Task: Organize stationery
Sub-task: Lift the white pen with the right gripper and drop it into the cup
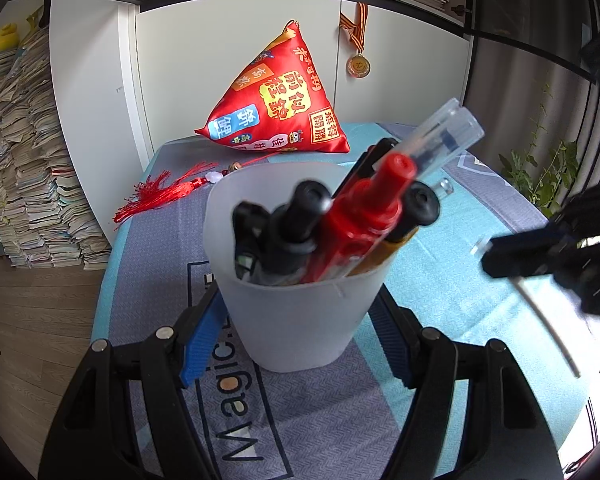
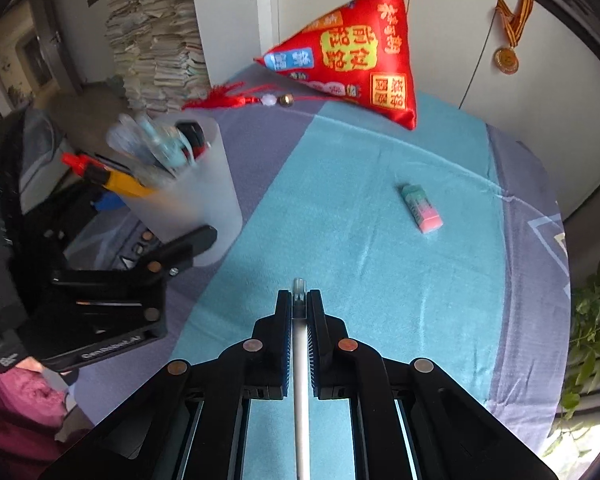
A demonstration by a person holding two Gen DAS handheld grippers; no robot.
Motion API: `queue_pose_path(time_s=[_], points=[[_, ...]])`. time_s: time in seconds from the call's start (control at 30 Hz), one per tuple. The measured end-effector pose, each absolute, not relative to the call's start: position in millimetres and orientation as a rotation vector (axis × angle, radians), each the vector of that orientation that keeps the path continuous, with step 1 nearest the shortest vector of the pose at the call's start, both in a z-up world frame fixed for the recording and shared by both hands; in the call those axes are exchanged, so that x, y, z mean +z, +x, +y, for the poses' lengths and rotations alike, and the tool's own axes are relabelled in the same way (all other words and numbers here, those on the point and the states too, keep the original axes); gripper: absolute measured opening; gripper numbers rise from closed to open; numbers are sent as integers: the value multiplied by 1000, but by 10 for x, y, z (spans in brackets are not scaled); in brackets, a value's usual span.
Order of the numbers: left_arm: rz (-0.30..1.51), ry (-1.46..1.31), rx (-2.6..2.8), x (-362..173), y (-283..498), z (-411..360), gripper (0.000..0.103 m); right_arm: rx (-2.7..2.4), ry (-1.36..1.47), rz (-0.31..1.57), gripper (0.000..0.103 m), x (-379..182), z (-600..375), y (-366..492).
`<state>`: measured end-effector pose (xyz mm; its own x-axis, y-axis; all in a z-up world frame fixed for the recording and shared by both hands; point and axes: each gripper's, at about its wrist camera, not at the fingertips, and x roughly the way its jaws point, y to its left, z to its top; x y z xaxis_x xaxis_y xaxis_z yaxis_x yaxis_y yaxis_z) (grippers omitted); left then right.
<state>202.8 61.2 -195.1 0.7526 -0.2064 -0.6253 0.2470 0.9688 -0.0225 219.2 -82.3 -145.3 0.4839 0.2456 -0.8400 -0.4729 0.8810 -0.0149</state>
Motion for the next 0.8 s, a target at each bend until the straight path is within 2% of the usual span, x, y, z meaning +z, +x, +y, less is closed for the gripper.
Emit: queue_pose_path(time_s=[0.27,0.43,0.8], points=[[673,64,-248,-1944,2031,610,70,432,-128,751,8,-705,-951,1959],[675,62,-248,-1935,2035,609,70,459,-28,634,8,-337,-822,2137],[673,66,-246,-1935,2042,604,70,538,40,533,8,-88,-290,2566]])
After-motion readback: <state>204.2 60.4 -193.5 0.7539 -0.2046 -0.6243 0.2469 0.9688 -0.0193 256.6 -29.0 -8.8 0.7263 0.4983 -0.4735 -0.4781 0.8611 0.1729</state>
